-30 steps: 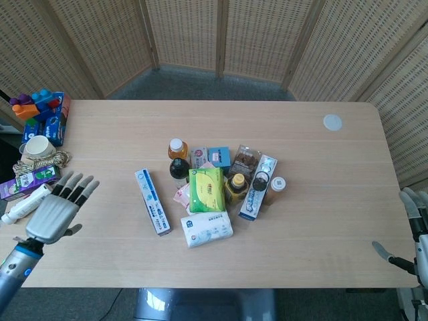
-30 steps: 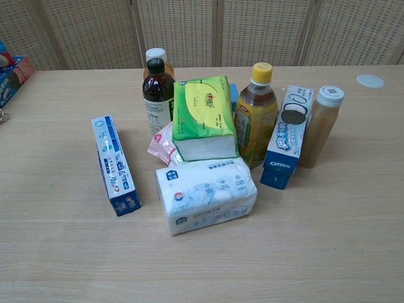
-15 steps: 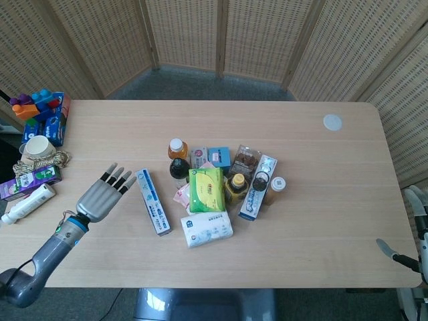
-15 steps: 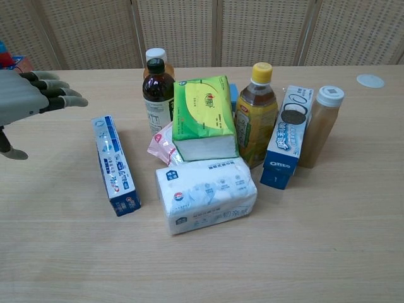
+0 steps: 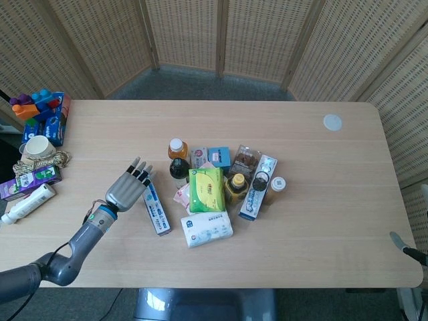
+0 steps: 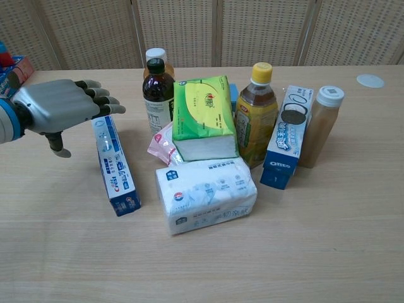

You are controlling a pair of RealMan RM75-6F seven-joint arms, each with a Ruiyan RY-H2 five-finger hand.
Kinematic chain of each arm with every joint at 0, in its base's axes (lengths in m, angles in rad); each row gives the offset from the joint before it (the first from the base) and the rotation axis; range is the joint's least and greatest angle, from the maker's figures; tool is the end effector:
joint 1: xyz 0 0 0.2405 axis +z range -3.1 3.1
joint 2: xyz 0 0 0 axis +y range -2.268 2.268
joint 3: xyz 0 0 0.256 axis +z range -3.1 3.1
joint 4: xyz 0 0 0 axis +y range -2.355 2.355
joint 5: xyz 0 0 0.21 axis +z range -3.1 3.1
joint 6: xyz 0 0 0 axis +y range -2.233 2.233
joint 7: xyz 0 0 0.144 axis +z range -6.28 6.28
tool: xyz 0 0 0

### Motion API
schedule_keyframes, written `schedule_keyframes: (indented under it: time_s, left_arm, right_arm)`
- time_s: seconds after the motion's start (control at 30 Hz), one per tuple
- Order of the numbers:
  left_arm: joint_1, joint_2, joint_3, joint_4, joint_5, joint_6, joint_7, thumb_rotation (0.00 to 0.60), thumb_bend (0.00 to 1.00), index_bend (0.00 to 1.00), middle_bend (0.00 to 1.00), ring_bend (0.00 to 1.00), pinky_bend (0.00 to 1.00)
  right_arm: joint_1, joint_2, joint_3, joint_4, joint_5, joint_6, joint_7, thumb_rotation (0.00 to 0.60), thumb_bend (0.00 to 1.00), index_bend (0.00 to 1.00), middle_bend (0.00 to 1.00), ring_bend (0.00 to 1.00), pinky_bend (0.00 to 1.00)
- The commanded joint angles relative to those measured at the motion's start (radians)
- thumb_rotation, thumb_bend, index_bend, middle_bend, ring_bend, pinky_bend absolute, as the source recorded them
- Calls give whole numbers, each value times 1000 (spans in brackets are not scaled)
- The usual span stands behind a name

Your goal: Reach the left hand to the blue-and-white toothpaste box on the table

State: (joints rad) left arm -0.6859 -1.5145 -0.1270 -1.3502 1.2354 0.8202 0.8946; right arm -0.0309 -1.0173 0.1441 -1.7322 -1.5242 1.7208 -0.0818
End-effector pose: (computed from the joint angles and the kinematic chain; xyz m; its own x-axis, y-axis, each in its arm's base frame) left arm -0.2022 0.3409 -0.0172 0.9332 0.0302 0.3582 0.3201 -0.5233 -0.7897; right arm -0.2892 -0.1588 0.2225 0.4507 0.2714 0.8504 -0.8907 0.0741 0.4484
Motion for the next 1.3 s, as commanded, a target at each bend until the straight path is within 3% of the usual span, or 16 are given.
schedule_keyframes:
  time_s: [0.03,0.33,0.43,0.5,0.57,0.67,0.73,0.9,1.03,1.3]
  left_arm:
    - [-22,-36,12,26,-38,-11,36,600,0,0,0,0,0]
    - [-60,-130,28,94,-118,-3,77,600,0,1,0,0,0]
    - [-72,-163,29,120,-121,16,77,600,0,94,23,4,35]
    - [-77,-182,36,138,-115,27,74,600,0,217,199,119,227]
    - [-79,-196,44,151,-97,43,62,600,0,414,475,355,450]
    - [-77,-200,53,156,-65,68,29,600,7,614,695,561,560]
    - [-76,-193,57,149,-51,81,12,600,18,667,754,618,591]
    - [-68,-133,56,69,-27,125,-4,600,41,691,785,645,602]
    - [-54,-41,53,-57,-11,170,-9,600,43,696,792,656,602]
    - [-7,234,54,-386,40,279,-1,600,43,705,807,689,608]
  right_arm:
    - [0,5,4,-4,7,-4,17,600,0,0,0,0,0]
    - [-7,22,4,-6,1,2,67,600,0,0,0,0,0]
    - [-9,26,3,-5,-2,5,79,600,0,0,0,0,0]
    - [-11,28,3,-4,-4,6,84,600,0,0,0,0,0]
    - [-11,30,3,-5,-4,7,90,600,0,0,0,0,0]
    - [-13,34,2,-6,-4,8,98,600,0,0,0,0,0]
    - [-14,35,2,-6,-5,7,101,600,0,0,0,0,0]
    - [-14,36,0,-8,-7,3,104,600,0,0,0,0,0]
    - [-16,40,-1,-11,-9,5,111,600,0,0,0,0,0]
    - [-16,43,-10,-21,-22,0,111,600,0,0,0,0,0]
